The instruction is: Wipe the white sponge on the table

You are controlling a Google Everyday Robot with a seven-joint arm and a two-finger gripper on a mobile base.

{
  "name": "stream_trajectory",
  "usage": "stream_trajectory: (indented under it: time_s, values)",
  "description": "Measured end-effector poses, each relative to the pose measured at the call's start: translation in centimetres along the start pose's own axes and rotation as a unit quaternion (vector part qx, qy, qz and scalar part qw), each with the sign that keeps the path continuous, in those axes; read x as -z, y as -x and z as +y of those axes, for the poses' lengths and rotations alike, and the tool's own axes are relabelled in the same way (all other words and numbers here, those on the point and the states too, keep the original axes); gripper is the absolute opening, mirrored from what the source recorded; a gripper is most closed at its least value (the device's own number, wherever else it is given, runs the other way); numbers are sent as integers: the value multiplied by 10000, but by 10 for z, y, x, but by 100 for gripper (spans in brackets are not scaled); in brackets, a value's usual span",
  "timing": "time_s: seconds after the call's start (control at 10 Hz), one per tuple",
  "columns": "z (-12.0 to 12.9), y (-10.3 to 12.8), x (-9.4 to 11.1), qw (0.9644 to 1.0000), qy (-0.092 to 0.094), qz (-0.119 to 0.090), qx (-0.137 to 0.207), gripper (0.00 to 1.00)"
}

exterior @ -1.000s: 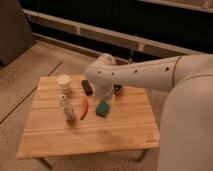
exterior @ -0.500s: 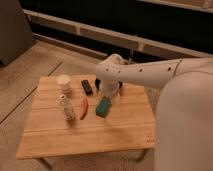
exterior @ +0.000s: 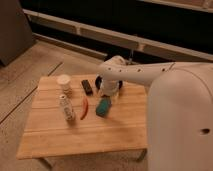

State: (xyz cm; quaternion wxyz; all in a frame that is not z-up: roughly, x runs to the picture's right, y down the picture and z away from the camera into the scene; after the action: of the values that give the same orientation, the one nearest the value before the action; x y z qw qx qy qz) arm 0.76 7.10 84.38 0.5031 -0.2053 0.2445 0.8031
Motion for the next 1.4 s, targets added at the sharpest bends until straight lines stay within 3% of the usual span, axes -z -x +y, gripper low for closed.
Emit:
stream_trajectory:
  time_s: [0.3, 0.8, 1.3, 1.4]
  values:
    - [14, -5, -36, 9988, -61, 403, 256, 65]
    - [20, 4, -63, 9967, -64, 690, 431, 65]
    - [22, 1, -85, 9929, -302, 958, 636, 64]
    - [23, 0, -87, 9921, -316, 1004, 683, 60]
